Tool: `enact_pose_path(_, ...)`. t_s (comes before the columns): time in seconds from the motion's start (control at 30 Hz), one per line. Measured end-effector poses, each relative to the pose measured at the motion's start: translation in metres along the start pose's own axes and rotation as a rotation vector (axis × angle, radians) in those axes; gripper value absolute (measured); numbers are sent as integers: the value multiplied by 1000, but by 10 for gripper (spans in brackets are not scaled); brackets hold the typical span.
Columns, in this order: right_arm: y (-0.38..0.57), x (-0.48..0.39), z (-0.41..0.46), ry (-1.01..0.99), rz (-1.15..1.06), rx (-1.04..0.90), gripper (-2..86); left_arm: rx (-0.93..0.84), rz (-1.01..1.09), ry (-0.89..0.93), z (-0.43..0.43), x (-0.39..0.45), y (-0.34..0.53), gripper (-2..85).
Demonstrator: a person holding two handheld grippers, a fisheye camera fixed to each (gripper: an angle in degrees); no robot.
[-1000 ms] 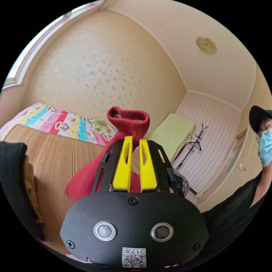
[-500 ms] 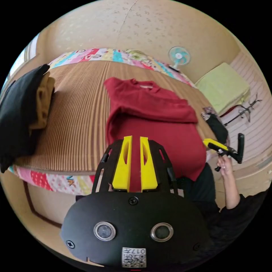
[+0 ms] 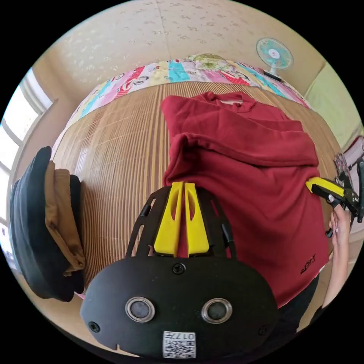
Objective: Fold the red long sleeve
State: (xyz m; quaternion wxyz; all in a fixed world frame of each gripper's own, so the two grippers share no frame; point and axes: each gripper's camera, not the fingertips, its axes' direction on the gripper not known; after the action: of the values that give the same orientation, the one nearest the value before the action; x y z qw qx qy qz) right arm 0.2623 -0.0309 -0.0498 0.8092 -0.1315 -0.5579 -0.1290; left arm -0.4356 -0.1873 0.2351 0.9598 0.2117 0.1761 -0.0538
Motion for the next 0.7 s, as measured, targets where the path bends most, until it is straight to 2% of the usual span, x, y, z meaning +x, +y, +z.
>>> enact_pose_path(0.03,7,7,-28,-26,10,65,99,100,0,64,-27,-18,5,11)
enact_pose_path(0.1,32,18,-55,-44,27,74,112,164,-27,123,-56,-46,27,38)
enact_pose_path(0.2,101,30,-66,-60,32,44,131,102,-26,243,-70,-86,84,122)
enact_pose_path(0.3,167,40,-55,-52,91,-68,140,49,-100,296,-69,-120,149,137)
enact_pose_path(0.33,188,42,-52,-60,121,-90,139,13,-132,299,-67,-130,170,138)
enact_pose_path(0.43,219,46,-68,-68,241,17,117,-107,-186,304,-55,-142,205,131)
enact_pose_path(0.57,216,53,-83,-148,291,-79,71,-128,-155,336,-61,-150,222,58)
enact_pose_path(0.63,222,69,-101,-327,317,-141,47,-88,-238,485,-83,-180,236,45)
enact_pose_path(0.67,226,72,-112,-372,316,-117,44,-53,-251,548,-91,-190,241,43)
enact_pose_path(0.7,237,78,-140,-483,298,-48,41,18,-271,688,-109,-210,253,42)
